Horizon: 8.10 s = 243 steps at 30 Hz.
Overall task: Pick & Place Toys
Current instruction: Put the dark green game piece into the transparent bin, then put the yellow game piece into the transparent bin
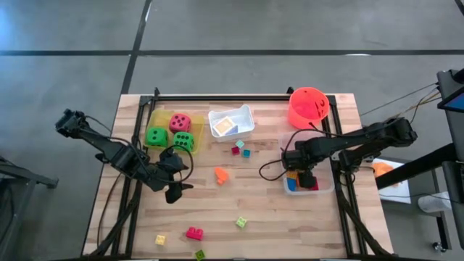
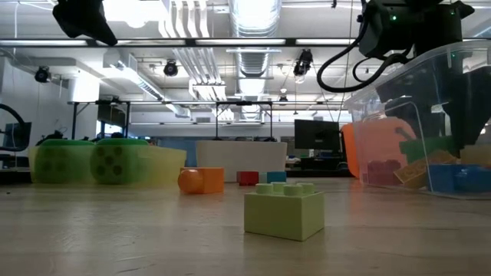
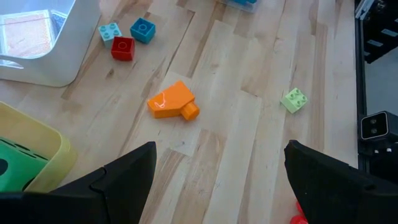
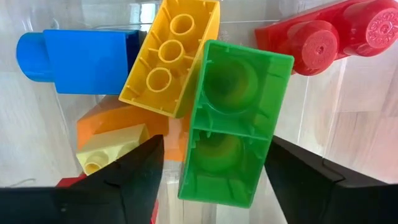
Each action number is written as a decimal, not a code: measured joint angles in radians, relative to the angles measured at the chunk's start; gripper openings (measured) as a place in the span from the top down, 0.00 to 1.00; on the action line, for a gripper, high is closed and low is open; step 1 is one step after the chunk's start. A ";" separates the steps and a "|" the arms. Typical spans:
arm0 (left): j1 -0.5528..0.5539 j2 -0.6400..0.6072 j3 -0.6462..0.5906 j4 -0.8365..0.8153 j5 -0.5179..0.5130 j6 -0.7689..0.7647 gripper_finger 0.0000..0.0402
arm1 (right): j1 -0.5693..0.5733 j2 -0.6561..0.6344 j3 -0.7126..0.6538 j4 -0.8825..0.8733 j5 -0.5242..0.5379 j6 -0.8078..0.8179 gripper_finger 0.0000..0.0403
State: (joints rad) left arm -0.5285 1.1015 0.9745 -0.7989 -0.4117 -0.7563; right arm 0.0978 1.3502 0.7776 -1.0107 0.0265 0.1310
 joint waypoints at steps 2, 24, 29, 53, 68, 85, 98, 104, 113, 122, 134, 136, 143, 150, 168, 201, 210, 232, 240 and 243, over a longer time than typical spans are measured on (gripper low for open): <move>0.000 0.000 0.000 0.000 0.000 -0.001 0.15 | 0.000 0.000 0.000 -0.002 0.000 0.000 0.32; 0.000 0.000 0.000 -0.092 0.012 -0.084 0.15 | 0.014 -0.006 0.348 -0.426 0.055 0.237 0.27; 0.000 0.000 0.000 -0.140 0.012 -0.116 0.15 | 0.037 -0.039 0.427 -0.438 0.073 0.307 0.27; 0.000 0.000 -0.001 -0.161 0.012 -0.116 0.15 | 0.041 -0.032 0.640 -0.207 0.287 0.495 0.27; -0.018 0.032 -0.037 -0.262 0.303 -0.291 0.15 | -0.021 0.397 0.977 -0.116 0.278 0.257 0.27; -0.388 0.506 0.088 -0.136 0.531 -0.257 0.15 | 0.022 0.440 0.975 -0.160 0.280 0.244 0.27; -0.437 0.614 0.168 -0.040 0.524 -0.224 0.15 | 0.091 0.437 0.973 -0.159 0.289 0.331 0.27; -0.471 0.690 0.221 -0.077 0.520 -0.133 0.15 | 0.097 0.437 0.973 -0.159 0.291 0.350 0.27; -0.498 0.726 0.210 -0.088 0.480 -0.122 0.15 | 0.097 0.437 0.972 -0.159 0.291 0.367 0.27; -0.505 0.728 0.172 -0.057 0.456 -0.134 0.15 | 0.097 0.437 0.972 -0.159 0.291 0.372 0.27; -0.522 0.741 0.163 -0.031 0.444 -0.084 0.15 | 0.098 0.437 0.972 -0.160 0.314 0.372 0.27; -0.522 0.754 0.163 -0.028 0.449 -0.084 0.15 | 0.098 0.437 0.972 -0.159 0.315 0.371 0.27; -0.523 0.759 0.163 -0.028 0.456 -0.077 0.15 | 0.098 0.437 0.972 -0.160 0.315 0.371 0.27; -0.524 0.759 0.163 -0.029 0.457 -0.063 0.31 | 0.098 0.437 0.972 -0.160 0.315 0.371 0.27; -0.521 0.759 0.163 -0.025 0.468 -0.035 0.69 | 0.101 0.437 0.972 -0.160 0.315 0.386 0.27; -0.070 0.204 0.166 0.016 0.086 0.180 0.69 | 0.454 0.424 0.974 -0.158 0.759 0.192 0.27; 0.148 0.194 0.164 0.170 0.112 0.401 0.69 | 0.489 0.426 0.970 -0.052 0.994 0.048 0.27; 0.336 0.182 0.170 0.683 0.467 0.628 0.69 | 0.448 0.390 0.969 0.463 0.867 -0.657 0.27; 0.336 0.177 0.173 0.757 0.512 0.595 0.69 | 0.418 0.401 0.969 0.558 0.858 -0.803 0.27; 0.336 0.177 0.183 0.769 0.530 0.591 0.69 | 0.414 0.402 0.969 0.631 0.850 -0.860 0.27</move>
State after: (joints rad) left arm -0.1925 1.2781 1.1572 -0.0302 0.1187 -0.1654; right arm 0.5117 1.7519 1.7462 -0.3793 0.8765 -0.7285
